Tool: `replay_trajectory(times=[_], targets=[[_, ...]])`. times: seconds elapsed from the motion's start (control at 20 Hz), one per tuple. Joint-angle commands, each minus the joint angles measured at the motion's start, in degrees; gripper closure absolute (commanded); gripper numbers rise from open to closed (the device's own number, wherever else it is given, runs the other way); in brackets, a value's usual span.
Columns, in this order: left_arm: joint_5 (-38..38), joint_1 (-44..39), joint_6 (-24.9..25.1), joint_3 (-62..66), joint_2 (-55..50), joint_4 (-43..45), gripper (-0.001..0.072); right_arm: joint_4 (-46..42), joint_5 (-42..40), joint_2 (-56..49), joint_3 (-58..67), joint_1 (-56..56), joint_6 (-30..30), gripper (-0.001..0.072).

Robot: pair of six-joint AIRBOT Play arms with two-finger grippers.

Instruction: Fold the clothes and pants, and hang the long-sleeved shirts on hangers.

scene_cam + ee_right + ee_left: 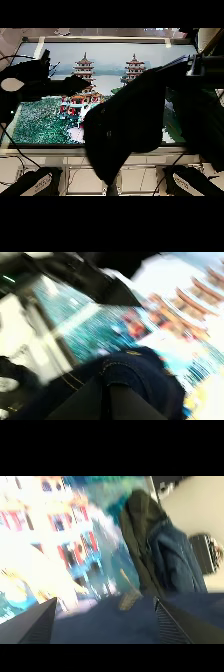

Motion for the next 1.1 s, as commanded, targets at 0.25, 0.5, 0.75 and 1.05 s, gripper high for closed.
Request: replay_trajectory(times=[0.25, 0.5, 0.75, 1.05], targets=[[1.4, 2.4, -0.3, 0.0, 1.8, 12.2, 0.0007, -14.1, -25.2, -27.2, -6.8, 0.5, -1.7, 0.0674], [1.4, 2.1, -1.8, -0.1, 1.1, 16.7, 0.0007, -17.2, -29.7, -38.1, -2.8, -0.2, 4.4, 0.0225], [1.2, -1.0, -5.4, -6.5, -5.2, 18.1, 0.0009, -22.9, -10.8, -32.3, 1.3, -8.9, 4.5, 0.0271], [5.6, -5.6, -8.2, -27.1, 0.5, 8.8, 0.0118, -24.5, 2.3, -12.1, -9.0, -26.6, 0.4, 0.0269]])
